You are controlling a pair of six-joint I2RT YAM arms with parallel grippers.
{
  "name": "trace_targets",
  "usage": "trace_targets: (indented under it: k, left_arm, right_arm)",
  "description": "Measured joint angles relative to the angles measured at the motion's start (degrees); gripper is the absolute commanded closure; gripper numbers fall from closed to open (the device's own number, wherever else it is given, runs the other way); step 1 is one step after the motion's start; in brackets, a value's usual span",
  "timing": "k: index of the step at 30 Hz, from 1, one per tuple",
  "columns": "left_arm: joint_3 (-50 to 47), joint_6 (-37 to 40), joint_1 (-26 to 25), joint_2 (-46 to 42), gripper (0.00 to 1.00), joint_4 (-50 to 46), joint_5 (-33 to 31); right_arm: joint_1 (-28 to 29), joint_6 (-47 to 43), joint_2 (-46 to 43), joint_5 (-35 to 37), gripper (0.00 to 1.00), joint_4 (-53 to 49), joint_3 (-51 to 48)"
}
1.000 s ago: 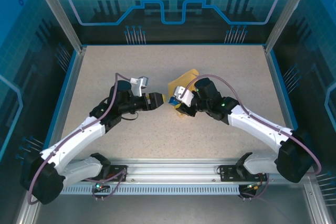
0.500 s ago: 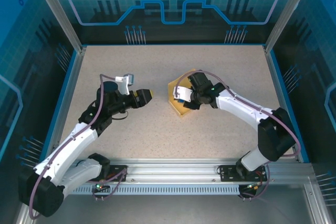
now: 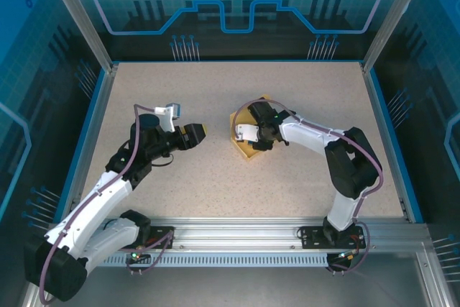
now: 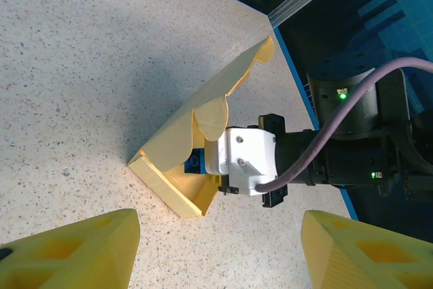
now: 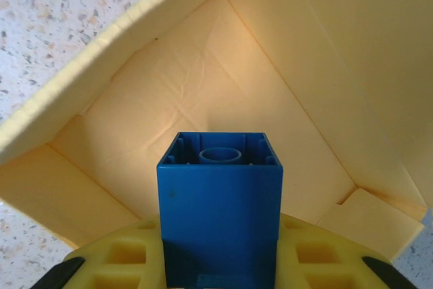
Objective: Fold the paper box
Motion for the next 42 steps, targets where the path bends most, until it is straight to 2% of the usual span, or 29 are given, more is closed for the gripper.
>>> trace_targets:
  k: [4,19,27,36,42]
  left_arm:
    - [-0.1,0.0,0.0,0.0,0.35,0.0,0.0]
    - [-1.2,0.0,0.0,0.0,0.35,0.0,-0.2]
    - [-1.5,0.0,0.0,0.0,0.35,0.1,-0.3]
    - [-3.0,0.0,0.0,2.0,0.35,0.9,-0.7]
    - [-3.2,-0.2,0.0,4.1,0.35,2.9,-0.9]
  right_arm:
    - [0.0,-0.3,0.3,0.7,0.68,0.0,0.3]
    - [0.0,0.0,0.3,3.7,0.53,0.5,1.2]
    - [0.0,2.5,-0.4,3.5,0.51,1.2,0.5]
    - [-1.2,17.4,-16.3,-5.0,0.45,3.4,-6.1]
    - [-8.2,34.3,-24.3,-9.7,0.35,6.3,-11.7]
